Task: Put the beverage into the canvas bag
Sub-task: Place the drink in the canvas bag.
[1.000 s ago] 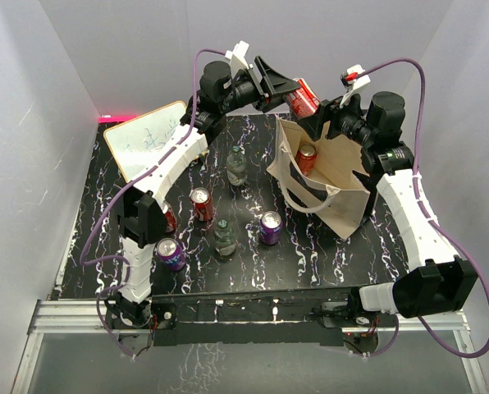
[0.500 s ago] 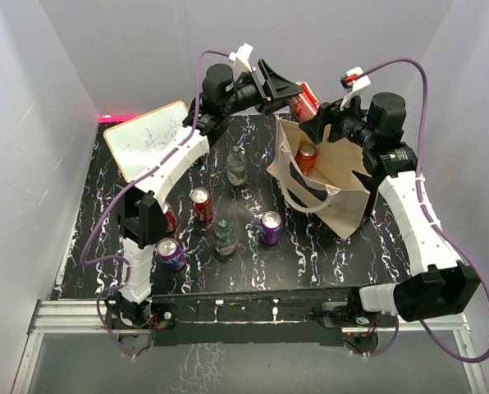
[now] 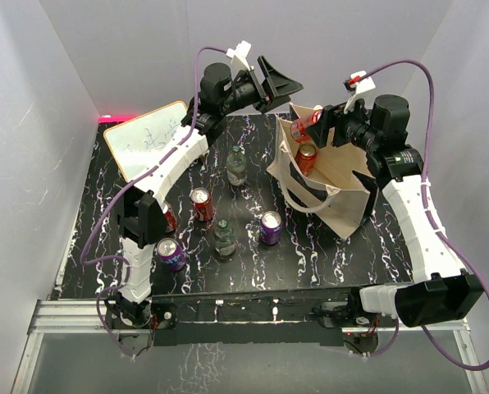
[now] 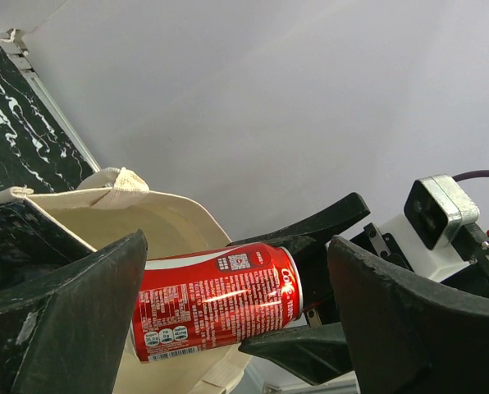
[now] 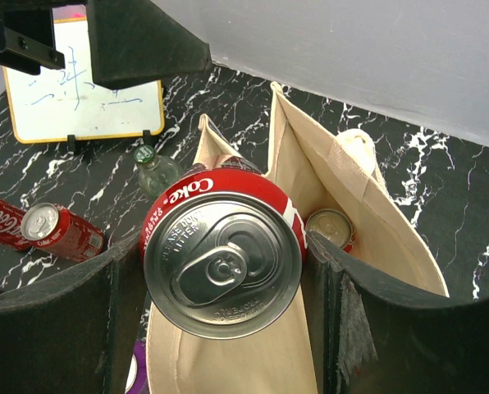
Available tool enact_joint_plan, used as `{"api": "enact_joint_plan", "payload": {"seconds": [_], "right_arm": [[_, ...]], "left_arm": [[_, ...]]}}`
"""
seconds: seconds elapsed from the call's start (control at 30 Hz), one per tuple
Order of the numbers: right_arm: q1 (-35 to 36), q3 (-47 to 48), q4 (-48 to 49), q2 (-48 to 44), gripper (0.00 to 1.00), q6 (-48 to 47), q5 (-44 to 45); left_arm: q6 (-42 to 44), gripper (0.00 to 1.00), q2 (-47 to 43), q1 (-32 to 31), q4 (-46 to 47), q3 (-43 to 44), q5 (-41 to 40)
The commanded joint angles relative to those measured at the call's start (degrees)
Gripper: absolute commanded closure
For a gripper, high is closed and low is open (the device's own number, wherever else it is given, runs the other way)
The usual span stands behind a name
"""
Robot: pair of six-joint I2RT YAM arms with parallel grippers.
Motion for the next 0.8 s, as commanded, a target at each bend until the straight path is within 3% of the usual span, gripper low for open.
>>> {"api": "enact_joint_plan", "payload": {"seconds": [0.0,0.37,0.57,0.77], "right_arm": [[-0.21,5.33,6.52,-2.99,0.92,-0.71,1.08],[-0.21,7.33,-0.58,-2.25,0.92,-5.29,7.40],[-0.21,6.73,-5.38,-3.40,0.92,-8.68,7.70],[-0.19,4.54,-6.88,-3.76,0.92,-10.93,8.70]], "left_arm": [[1.64,0.10,-3.04,0.15,1.92,1.24,0.54],[7.21,0.10,-3.48,0.16,3.82,0.71,2.67],[20.04,0.10,-5.21,0.15,-2.81,1.19,1.29],[33.67,0.13,-7.30,-0.06,-15.23,-0.41,-8.16]]}}
